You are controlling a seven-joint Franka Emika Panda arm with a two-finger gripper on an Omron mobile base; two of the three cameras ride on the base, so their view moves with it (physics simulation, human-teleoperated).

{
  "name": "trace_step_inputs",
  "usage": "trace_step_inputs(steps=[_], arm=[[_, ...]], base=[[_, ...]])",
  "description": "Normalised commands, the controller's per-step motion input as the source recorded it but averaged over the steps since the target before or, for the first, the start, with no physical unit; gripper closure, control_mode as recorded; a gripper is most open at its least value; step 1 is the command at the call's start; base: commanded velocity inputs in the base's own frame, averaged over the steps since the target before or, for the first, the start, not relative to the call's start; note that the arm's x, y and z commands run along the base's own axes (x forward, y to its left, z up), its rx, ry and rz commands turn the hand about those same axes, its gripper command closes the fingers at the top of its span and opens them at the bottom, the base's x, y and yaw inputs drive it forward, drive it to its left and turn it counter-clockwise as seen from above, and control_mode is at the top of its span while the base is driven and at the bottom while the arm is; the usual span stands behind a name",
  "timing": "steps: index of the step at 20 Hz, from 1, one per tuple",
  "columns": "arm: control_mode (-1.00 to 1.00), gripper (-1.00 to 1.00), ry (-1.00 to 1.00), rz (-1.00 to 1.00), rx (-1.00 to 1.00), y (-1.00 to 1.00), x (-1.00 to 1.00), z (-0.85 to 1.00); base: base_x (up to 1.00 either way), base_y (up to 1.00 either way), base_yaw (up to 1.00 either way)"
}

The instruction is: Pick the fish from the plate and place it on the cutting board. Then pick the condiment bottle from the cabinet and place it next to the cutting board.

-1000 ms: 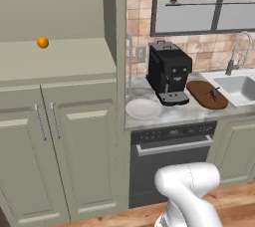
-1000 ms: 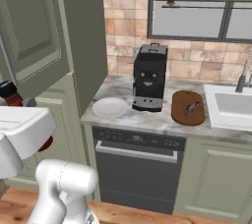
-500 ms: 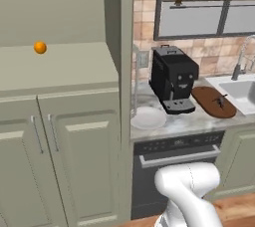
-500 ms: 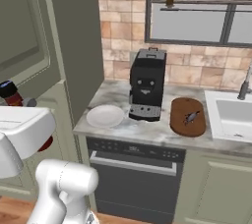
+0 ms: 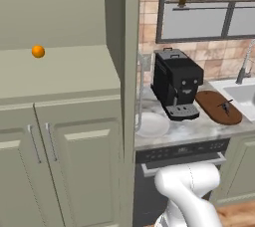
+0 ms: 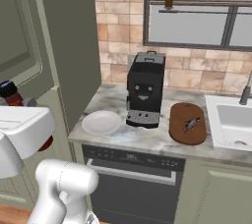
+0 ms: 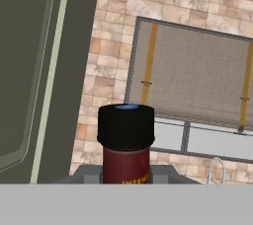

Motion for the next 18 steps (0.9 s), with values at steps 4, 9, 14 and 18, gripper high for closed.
trace_step_inputs(steps=[4,9,14,18], arm=[[1.00,1.00,0.00,0.00,0.00,0.00,0.00,0.00],[1.00,1.00,0.00,0.00,0.00,0.00,0.00,0.00],[1.00,1.00,0.00,0.00,0.00,0.00,0.00,0.00],[1.00,1.00,0.00,0.00,0.00,0.00,0.00,0.00]], base=[[0.37,-0.15,0.00],[0.40,-0.11,0.00],[0.34,-0.10,0.00],[0.30,-0.09,0.00]])
